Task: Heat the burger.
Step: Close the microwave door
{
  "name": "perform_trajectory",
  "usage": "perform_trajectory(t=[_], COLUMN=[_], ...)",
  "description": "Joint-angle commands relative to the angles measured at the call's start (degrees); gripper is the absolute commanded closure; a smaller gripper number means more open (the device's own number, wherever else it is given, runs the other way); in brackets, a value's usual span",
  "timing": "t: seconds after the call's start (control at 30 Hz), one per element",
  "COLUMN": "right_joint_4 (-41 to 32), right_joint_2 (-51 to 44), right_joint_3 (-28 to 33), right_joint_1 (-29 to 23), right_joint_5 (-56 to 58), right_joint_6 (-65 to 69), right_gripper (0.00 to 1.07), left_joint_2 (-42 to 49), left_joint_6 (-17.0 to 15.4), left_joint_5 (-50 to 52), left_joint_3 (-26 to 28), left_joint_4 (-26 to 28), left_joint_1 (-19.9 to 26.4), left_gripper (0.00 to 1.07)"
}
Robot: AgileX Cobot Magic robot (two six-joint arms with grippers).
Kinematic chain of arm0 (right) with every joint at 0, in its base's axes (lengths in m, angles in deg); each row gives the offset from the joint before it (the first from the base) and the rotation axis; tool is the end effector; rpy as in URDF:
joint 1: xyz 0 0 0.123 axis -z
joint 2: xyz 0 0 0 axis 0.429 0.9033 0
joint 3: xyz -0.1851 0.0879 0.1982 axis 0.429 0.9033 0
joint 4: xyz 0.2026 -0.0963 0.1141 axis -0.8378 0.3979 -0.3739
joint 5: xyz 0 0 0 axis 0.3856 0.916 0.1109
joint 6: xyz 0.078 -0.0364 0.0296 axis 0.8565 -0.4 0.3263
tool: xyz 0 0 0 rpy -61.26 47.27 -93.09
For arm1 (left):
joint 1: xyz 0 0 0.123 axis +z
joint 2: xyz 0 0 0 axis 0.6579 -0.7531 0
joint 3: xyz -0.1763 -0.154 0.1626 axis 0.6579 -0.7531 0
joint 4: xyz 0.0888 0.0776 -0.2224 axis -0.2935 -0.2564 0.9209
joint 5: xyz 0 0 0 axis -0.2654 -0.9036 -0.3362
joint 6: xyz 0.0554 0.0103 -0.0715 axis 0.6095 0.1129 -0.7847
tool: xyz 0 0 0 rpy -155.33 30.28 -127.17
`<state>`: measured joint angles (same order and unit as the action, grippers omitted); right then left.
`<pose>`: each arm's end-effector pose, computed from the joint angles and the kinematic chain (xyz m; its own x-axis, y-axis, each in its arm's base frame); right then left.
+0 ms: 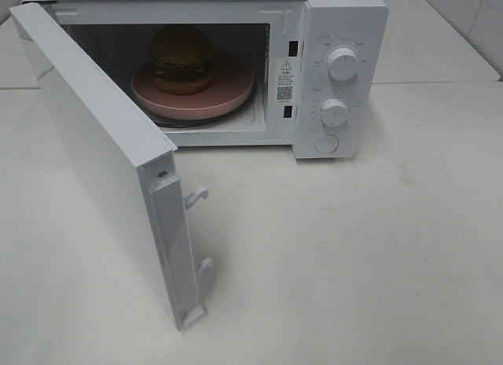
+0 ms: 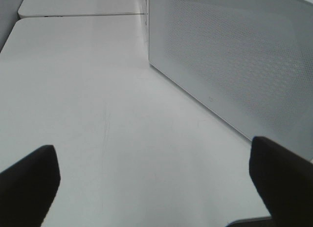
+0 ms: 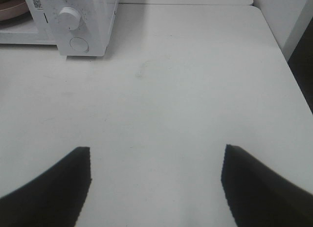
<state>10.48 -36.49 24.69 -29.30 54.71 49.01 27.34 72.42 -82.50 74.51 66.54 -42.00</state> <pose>-0.0029 -0.0051 0.2812 -0.4035 -0.0042 -0.9150 -0.0099 1.0000 -0.0002 -0.0080 -0.0095 0.2812 -0.4378 0.0177 -0.8989 0.1146 0.9927 -0.0363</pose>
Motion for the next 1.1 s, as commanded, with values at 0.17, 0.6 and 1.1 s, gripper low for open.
perform_trajectory(t=[0.17, 0.6, 1.1], right_joint_4=[-0.17, -0.17, -0.17], right_joint_2=[-1.72, -1.72, -1.72], right_joint_3=[0.11, 0.11, 0.11], right_joint_1=[0.17, 0.17, 0.17], right_joint_5=[-0.52, -0.52, -0.52], right_joint_6=[-0.23, -0.23, -0.23], right_gripper=[0.33, 0.34, 0.34], left_joint_2=[0.17, 0.17, -7.79], left_joint_6=[-0.34, -0.29, -0.23], left_joint_5=[0.0, 0.23, 6.7], left_joint_3=[0.0, 0.17, 2.29], left_joint_4=[-0.06, 0.29, -1.89], left_joint_1=[0.0, 0.0, 0.0], left_gripper=[0.09, 0.09, 0.49])
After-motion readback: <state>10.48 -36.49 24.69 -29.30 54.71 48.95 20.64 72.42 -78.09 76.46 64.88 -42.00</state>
